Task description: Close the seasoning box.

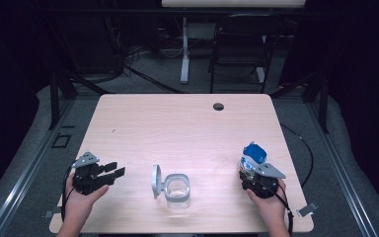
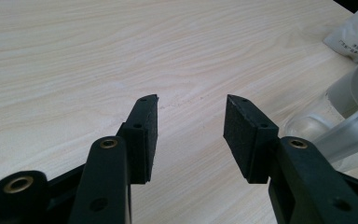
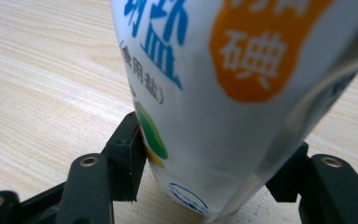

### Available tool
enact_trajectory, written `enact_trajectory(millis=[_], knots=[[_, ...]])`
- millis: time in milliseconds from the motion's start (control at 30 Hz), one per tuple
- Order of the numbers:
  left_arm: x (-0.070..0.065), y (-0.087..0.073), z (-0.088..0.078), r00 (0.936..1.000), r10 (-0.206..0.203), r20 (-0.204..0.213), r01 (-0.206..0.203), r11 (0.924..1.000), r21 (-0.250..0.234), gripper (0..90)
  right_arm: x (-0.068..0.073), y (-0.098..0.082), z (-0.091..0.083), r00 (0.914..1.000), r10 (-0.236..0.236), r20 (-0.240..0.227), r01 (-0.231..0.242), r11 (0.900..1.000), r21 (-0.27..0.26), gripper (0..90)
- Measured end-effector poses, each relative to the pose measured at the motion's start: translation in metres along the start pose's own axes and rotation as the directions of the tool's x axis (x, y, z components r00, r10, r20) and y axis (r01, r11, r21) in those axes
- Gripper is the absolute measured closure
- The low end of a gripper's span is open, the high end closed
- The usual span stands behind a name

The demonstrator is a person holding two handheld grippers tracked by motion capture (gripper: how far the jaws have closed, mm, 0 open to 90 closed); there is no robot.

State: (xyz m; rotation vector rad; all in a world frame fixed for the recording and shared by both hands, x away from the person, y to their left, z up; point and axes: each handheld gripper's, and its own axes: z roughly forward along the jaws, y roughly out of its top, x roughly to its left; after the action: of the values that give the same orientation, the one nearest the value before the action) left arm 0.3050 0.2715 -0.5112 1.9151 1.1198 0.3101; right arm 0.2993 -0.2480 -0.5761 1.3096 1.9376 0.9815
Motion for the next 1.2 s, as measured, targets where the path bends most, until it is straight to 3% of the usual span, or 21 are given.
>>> enact_trajectory(millis=[367,400,467,1033,1100,1200], knots=[[0.0008,-0.0004,0.0001,1.0000,-0.003,-0.001,0.003,1.0000,-0.002,55.3,0.0001,-0.0014,0.0004,1.0000,0.005,-0.004,-0.005,1.000,-0.017,40.6],[0.0008,-0.0004,0.0002,1.0000,-0.003,-0.001,0.003,1.0000,-0.002,55.3,-0.0022,0.0002,-0.0025,0.9994,-0.033,0.006,0.033,0.999,0.021,40.8],[0.0010,-0.0004,0.0002,1.0000,-0.003,-0.002,0.003,1.0000,-0.002,55.3,0.0003,-0.0013,0.0003,1.0000,-0.007,-0.003,0.007,1.000,-0.016,41.0],[0.0023,-0.0008,-0.0012,0.9999,-0.012,-0.004,0.012,0.9999,-0.003,55.3,0.0011,-0.0001,-0.0006,0.9988,-0.040,-0.027,0.039,0.998,-0.039,41.7],[0.0024,-0.0009,-0.0012,0.9999,-0.012,-0.005,0.012,0.9999,-0.002,55.3,0.0010,0.0018,-0.0017,0.9988,-0.026,-0.042,0.023,0.998,-0.065,41.7],[0.0026,-0.0010,-0.0013,0.9999,-0.012,-0.005,0.012,0.9999,-0.002,55.3,0.0003,0.0036,-0.0036,0.9989,-0.031,-0.036,0.029,0.998,-0.055,41.7]])
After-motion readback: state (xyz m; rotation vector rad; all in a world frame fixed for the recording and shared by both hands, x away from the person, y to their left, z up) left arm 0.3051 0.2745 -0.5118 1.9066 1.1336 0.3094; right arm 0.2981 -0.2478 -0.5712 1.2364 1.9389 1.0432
